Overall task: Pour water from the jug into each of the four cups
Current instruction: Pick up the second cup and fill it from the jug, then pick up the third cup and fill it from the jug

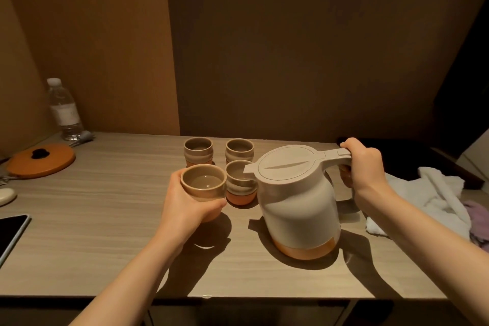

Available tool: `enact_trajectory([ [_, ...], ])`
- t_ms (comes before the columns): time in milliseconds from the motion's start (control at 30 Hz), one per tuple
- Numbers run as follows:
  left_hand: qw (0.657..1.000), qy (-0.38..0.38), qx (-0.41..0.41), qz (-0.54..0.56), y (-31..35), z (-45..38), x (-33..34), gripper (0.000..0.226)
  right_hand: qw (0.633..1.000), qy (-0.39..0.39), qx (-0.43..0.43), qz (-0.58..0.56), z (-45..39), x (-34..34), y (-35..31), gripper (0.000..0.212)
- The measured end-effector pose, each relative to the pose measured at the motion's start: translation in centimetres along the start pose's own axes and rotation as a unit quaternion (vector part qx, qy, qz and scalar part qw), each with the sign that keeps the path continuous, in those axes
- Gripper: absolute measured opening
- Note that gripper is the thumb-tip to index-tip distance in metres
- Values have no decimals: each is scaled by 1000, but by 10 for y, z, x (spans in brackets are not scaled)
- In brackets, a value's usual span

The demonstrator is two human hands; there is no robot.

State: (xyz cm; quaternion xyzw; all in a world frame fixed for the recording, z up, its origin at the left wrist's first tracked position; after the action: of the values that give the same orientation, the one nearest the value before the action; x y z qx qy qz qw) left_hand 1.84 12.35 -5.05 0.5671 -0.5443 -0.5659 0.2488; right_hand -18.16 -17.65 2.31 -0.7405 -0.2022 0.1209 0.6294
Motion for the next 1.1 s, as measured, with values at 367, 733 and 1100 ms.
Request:
enact_trajectory([
  [367,998,43,-42,-17,-45,-33,-9,98,1000,-6,4,3,-4,2,1,38],
  [733,998,49,-30,-28,-52,-62,9,99,1000,-24,0,4,-8,4,3,39],
  [1100,998,21,-34,-43,-57,-65,21,97,999,-36,-6,4,-9,4,1,43],
])
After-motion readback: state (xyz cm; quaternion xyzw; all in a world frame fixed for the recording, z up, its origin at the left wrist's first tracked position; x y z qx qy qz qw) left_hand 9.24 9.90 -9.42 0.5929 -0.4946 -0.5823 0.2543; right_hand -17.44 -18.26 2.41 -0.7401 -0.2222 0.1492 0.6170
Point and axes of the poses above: each hand's wrist, its own z-axis away from the middle knuckle, its own x-axis out of the palm, y = z × x, the point moved 10 cm from there along -z, towards the middle knuckle, and after that the axes turned 9 degrees about -z, right-handed, at the moved point
